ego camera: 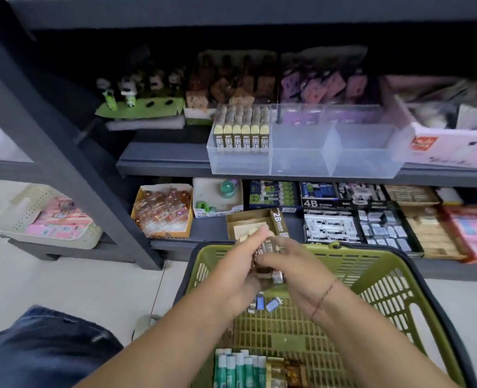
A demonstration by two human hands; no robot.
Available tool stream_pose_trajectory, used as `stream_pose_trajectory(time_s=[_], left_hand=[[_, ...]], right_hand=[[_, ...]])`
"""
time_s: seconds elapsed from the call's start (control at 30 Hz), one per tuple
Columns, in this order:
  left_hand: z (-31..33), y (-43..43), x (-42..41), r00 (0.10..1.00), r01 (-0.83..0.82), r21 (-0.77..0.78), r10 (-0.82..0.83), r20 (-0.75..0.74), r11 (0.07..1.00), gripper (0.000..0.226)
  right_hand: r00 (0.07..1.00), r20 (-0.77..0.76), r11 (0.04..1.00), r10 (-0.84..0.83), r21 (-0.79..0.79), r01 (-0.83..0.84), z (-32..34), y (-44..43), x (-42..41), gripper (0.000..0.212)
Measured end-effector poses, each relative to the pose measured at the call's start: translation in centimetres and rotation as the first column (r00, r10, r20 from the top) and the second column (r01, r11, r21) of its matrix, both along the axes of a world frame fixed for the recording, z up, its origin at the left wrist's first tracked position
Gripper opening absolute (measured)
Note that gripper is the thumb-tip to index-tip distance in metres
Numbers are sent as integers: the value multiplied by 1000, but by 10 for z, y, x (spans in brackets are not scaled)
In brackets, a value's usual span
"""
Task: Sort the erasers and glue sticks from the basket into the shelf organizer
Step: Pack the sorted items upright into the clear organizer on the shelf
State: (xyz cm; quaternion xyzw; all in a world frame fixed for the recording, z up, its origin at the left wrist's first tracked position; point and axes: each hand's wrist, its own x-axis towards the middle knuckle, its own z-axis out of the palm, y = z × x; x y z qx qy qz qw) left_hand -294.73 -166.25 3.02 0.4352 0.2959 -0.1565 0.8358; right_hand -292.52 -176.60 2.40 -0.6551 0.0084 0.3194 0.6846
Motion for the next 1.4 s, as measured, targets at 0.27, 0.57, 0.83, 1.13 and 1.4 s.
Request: stream_pose_trajectory(time_s=[0.27,0.57,0.83,1.13,1.4], left_hand=[[50,17,17,1000,7,14,-7,-6,1000,20],[81,39,32,980,-196,-136,192,-41,971,4],[106,71,55,910,-409,-283,410,-59,867,23],[115,102,61,854,-502,-312,518,-36,806,25],[111,108,65,851,-507,-324,524,-40,799,28]], right_hand=[[972,232,996,50,-87,-31,31,-2,16,30],[809,512,924,288,-369,-96,87,14,58,28],[796,605,997,-18,-44,56,133,42,126,24],[684,693,923,228,-378,76,110,101,171,10],[473,727,798,497,-597,79,93,104,182,14]])
